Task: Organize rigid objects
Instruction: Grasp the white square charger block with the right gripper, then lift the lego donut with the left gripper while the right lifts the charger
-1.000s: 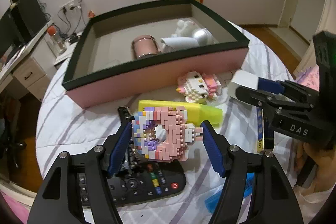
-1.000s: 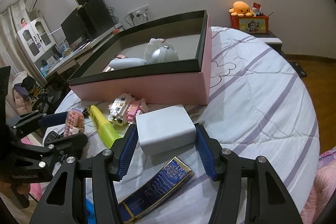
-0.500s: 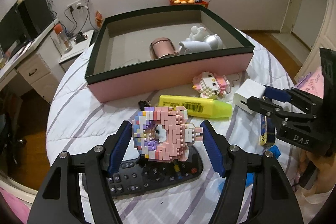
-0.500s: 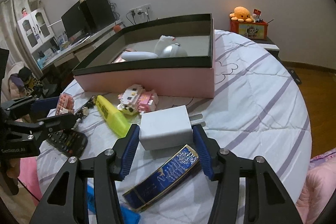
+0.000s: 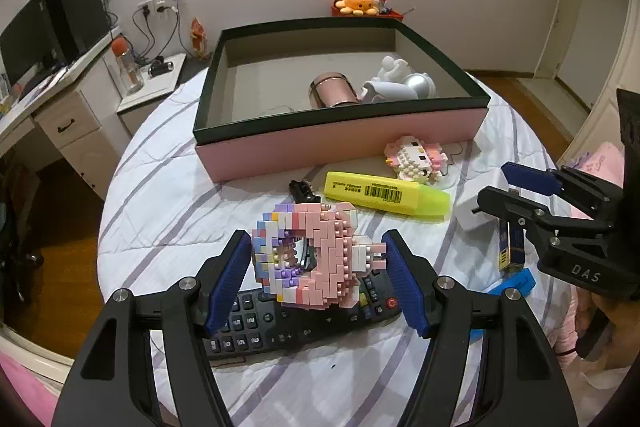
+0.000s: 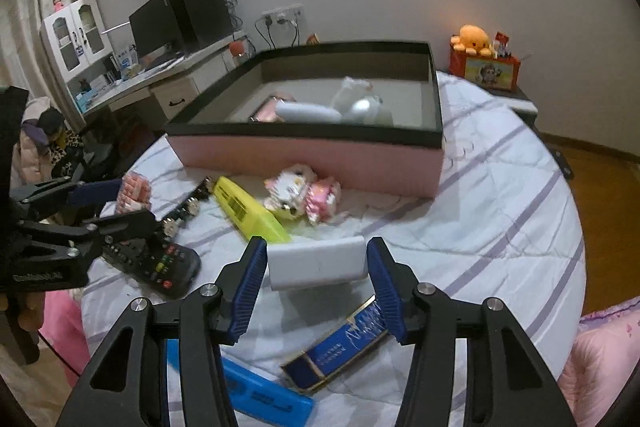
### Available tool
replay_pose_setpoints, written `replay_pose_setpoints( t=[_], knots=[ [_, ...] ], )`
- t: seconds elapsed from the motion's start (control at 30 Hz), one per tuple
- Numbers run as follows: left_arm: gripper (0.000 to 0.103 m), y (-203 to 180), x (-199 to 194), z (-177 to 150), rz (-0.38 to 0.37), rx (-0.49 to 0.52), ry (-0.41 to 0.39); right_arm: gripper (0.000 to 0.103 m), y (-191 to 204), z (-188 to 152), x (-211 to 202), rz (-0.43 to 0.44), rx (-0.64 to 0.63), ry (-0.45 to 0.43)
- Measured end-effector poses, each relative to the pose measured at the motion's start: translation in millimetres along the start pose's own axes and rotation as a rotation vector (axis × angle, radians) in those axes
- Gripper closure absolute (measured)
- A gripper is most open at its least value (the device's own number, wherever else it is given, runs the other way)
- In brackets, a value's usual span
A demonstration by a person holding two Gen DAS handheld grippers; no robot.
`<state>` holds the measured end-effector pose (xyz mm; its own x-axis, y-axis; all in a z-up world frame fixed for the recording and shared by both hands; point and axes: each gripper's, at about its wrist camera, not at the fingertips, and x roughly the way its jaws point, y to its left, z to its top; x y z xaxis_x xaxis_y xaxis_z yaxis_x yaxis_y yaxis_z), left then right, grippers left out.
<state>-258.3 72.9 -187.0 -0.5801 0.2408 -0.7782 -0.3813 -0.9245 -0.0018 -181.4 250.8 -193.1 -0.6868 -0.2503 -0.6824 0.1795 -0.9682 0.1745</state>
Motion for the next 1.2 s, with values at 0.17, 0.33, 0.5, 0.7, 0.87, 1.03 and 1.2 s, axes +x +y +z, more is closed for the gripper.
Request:
replay_pose_setpoints(
  t=[0.17, 0.33, 0.5, 0.7, 0.87, 1.03, 1.2],
  knots=[
    [0.034, 2, 1, -5, 0.0, 0.002, 0.009, 0.05, 6, -2, 7, 0.008, -0.015, 0.03],
    [0.034, 3, 1, -9, -0.004, 0.001, 0.014, 0.03, 10, -10, 16, -0.049, -0.019, 0.058],
    [0.034, 6, -1, -11, -0.006, 0.0, 0.01, 0.027, 7, -10, 22, -0.04, -0.011, 0.076],
    [0.034, 4, -2, -12, -0.01, 0.011, 0.012, 0.027, 10, -8, 31, -0.044, -0.029, 0.107],
    [0.034, 4, -3, -12, -0.012, 0.014, 0.007, 0.035, 10, -10, 33, -0.038, -0.037, 0.113],
    [0.034, 6, -6, -8, -0.01, 0.005, -0.002, 0.035, 7, -10, 26, -0.022, -0.027, 0.111],
    [0.034, 2, -8, -2, -0.009, 0.016, -0.01, 0.035, 7, -3, 16, -0.015, -0.03, 0.091]
  ],
)
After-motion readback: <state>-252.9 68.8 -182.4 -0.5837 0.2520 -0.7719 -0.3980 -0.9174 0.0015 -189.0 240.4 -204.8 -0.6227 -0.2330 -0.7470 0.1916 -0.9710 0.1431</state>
